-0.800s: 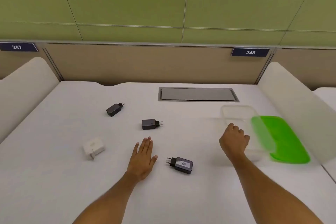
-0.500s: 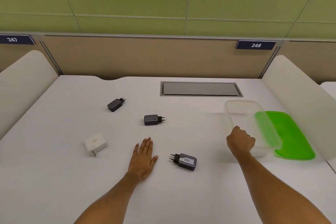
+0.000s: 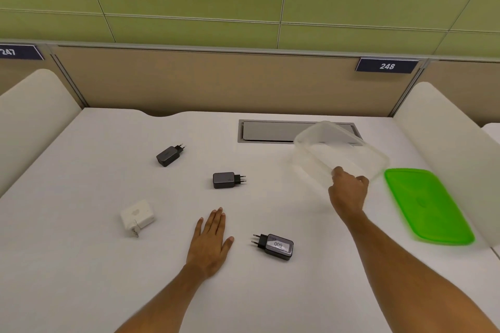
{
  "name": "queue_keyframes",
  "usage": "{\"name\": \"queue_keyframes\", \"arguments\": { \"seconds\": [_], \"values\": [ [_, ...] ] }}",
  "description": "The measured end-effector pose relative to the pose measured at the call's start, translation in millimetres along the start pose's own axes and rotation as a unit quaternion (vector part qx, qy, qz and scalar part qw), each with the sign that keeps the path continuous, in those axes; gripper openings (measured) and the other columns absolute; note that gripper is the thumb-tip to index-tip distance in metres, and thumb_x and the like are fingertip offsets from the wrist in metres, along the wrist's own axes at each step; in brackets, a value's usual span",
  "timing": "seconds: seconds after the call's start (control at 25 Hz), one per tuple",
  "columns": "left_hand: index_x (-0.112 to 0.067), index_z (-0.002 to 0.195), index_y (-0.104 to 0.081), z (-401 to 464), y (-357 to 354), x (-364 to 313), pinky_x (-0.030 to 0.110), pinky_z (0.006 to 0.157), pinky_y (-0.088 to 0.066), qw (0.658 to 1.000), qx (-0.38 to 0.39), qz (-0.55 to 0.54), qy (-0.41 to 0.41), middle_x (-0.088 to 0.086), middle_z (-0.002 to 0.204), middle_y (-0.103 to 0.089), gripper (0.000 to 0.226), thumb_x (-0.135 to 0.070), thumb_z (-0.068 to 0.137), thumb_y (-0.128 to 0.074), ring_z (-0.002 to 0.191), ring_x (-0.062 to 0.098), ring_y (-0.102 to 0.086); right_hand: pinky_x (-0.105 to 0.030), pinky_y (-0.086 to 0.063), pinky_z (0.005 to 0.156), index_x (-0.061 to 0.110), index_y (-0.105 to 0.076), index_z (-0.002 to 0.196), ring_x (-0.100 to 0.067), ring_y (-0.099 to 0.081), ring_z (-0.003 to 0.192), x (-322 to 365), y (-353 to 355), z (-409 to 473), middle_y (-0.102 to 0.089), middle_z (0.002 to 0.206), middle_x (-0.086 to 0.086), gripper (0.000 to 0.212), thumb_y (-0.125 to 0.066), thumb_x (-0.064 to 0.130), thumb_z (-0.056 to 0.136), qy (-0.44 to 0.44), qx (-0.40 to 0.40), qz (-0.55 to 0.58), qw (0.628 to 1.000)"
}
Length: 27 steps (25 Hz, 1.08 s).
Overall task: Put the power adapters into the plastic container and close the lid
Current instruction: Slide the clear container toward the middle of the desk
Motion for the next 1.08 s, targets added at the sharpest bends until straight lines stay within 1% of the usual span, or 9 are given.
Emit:
{"name": "queue_keyframes", "arguments": {
  "seconds": [0.08, 0.16, 0.24, 0.4, 0.56, 0.8, 0.92, 1.04, 1.08],
  "values": [
    [-0.013, 0.147, 0.012, 0.4, -0.7, 0.6, 0.037, 0.114, 0.012, 1.000, 0.003, 0.000, 0.003, 0.000, 0.156, 0.014, 0.068, -0.053, 0.094, -0.004, 0.142, 0.013, 0.017, -0.037, -0.029, 0.101, 0.014, -0.061, 0.098, -0.025, -0.067, 0.072, 12.8, -2.2, 7.0, -0.072, 0.076, -0.003, 0.040, -0.049, -0.010, 0.068, 0.049, -0.012, 0.009, 0.999],
    [-0.014, 0.145, 0.015, 0.9, -1.4, 0.7, 0.036, 0.113, 0.014, 1.000, 0.004, 0.001, 0.002, 0.000, 0.156, 0.015, 0.068, -0.053, 0.094, -0.005, 0.142, 0.013, 0.019, -0.037, -0.025, 0.106, 0.014, -0.063, 0.099, -0.024, -0.067, 0.074, 24.7, -5.2, 14.0, -0.073, 0.080, -0.002, 0.042, -0.048, -0.012, 0.069, 0.095, -0.019, 0.014, 0.995],
    [-0.015, 0.145, 0.015, 1.4, -2.4, 2.0, 0.036, 0.113, 0.014, 1.000, 0.005, -0.002, 0.004, 0.001, 0.157, 0.014, 0.068, -0.053, 0.095, -0.009, 0.142, 0.014, 0.018, -0.037, -0.023, 0.109, 0.014, -0.065, 0.099, -0.024, -0.066, 0.076, 36.7, -9.8, 21.0, -0.073, 0.080, -0.002, 0.043, -0.048, -0.013, 0.069, 0.132, -0.010, 0.022, 0.991],
    [-0.015, 0.146, 0.013, 1.4, -3.0, 2.0, 0.038, 0.114, 0.010, 1.000, 0.006, -0.001, 0.004, 0.000, 0.157, 0.014, 0.070, -0.055, 0.091, -0.001, 0.142, 0.013, 0.018, -0.038, -0.018, 0.114, 0.014, -0.066, 0.096, -0.024, -0.065, 0.078, 52.8, -21.8, 30.8, -0.071, 0.078, -0.002, 0.044, -0.047, -0.015, 0.069, 0.181, 0.019, 0.047, 0.982],
    [-0.014, 0.148, 0.009, 1.8, -2.8, 2.0, 0.039, 0.115, 0.007, 1.000, 0.001, -0.005, 0.004, -0.001, 0.158, 0.011, 0.071, -0.055, 0.091, -0.002, 0.143, 0.013, 0.015, -0.039, -0.016, 0.117, 0.016, -0.069, 0.095, -0.021, -0.063, 0.083, 60.2, -33.5, 38.4, -0.070, 0.079, 0.000, 0.042, -0.049, -0.016, 0.074, 0.222, 0.029, 0.076, 0.972],
    [-0.012, 0.149, -0.001, 1.6, 1.3, 0.9, 0.038, 0.114, 0.004, 1.000, -0.007, -0.012, 0.006, 0.001, 0.158, 0.002, 0.069, -0.052, 0.094, -0.011, 0.144, 0.014, 0.008, -0.039, -0.014, 0.118, 0.015, -0.069, 0.095, -0.021, -0.062, 0.091, 59.5, -54.9, 49.0, -0.072, 0.085, -0.001, 0.035, -0.050, -0.012, 0.082, 0.239, 0.063, 0.111, 0.963],
    [-0.013, 0.150, -0.001, 0.7, 1.9, 0.5, 0.038, 0.115, 0.005, 1.000, -0.008, -0.008, 0.006, 0.000, 0.158, 0.002, 0.069, -0.052, 0.095, -0.013, 0.144, 0.014, 0.008, -0.039, -0.014, 0.118, 0.016, -0.068, 0.093, -0.023, -0.062, 0.093, 56.6, -63.0, 53.1, -0.072, 0.086, -0.003, 0.033, -0.050, -0.010, 0.083, 0.240, 0.078, 0.110, 0.961],
    [-0.010, 0.149, -0.011, -0.3, 4.5, -0.2, 0.037, 0.114, 0.001, 1.000, -0.015, -0.015, 0.006, 0.002, 0.158, -0.007, 0.068, -0.051, 0.095, -0.019, 0.145, 0.017, -0.004, -0.039, -0.015, 0.117, 0.016, -0.068, 0.090, -0.024, -0.061, 0.091, 53.5, -67.1, 56.4, -0.072, 0.085, -0.003, 0.032, -0.050, -0.009, 0.084, 0.235, 0.085, 0.117, 0.961],
    [-0.009, 0.149, -0.012, -0.7, 5.1, -0.6, 0.037, 0.114, 0.001, 1.000, -0.014, -0.016, 0.005, 0.002, 0.158, -0.008, 0.068, -0.050, 0.095, -0.019, 0.145, 0.017, -0.005, -0.039, -0.016, 0.117, 0.017, -0.068, 0.089, -0.025, -0.061, 0.091, 53.2, -67.8, 56.9, -0.071, 0.084, -0.003, 0.032, -0.050, -0.009, 0.084, 0.235, 0.087, 0.116, 0.961]
  ]
}}
Point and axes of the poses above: each hand's wrist, its own z-axis towards the middle knuckle, its own y-axis out of the back of the hand, x = y × z, the point moved 7 cm from there along z, towards the middle knuckle
